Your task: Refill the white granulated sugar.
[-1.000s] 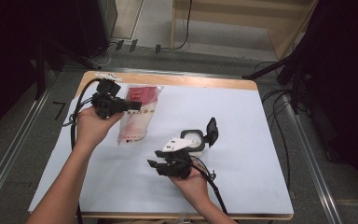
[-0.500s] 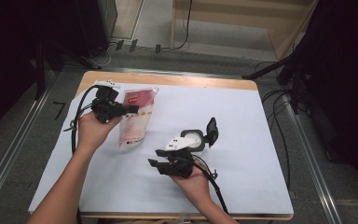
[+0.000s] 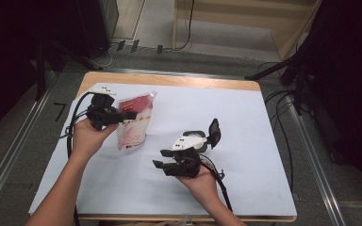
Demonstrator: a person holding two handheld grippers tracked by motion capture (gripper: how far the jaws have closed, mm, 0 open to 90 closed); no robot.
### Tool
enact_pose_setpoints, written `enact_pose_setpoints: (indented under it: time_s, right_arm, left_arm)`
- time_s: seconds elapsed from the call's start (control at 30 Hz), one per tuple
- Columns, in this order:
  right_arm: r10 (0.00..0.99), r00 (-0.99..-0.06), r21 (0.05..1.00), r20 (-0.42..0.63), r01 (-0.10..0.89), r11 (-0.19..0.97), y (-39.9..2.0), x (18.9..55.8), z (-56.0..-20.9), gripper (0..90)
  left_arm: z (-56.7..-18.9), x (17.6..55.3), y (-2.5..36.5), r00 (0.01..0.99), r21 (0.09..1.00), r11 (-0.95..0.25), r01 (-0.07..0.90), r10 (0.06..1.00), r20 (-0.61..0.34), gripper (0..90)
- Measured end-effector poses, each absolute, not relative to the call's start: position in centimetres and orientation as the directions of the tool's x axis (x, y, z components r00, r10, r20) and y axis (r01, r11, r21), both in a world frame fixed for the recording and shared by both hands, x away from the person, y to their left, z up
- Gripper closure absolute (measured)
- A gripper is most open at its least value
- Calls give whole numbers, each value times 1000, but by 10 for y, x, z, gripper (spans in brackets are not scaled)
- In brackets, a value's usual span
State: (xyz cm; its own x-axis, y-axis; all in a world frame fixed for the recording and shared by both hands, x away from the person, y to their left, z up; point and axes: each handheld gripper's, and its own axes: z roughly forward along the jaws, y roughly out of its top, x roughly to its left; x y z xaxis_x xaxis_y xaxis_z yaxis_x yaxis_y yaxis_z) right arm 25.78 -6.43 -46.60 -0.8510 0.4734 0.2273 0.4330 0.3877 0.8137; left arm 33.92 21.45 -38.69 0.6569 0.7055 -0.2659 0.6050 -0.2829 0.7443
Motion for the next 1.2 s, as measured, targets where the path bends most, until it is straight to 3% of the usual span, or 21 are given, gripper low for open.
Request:
enact_pose_setpoints:
  time_s: [0.47, 1.2]
  right_arm:
    - [482, -843, 797, 239, 454, 399, -77, 262, -459, 519]
    - [505, -838, 798, 208, 444, 408, -103, 263, -440, 515]
  left_arm:
    - [-391, 318, 233, 698, 791, -285, 542, 676, -235, 695]
    - [-395, 299, 243, 697, 780, -315, 540, 688, -204, 502]
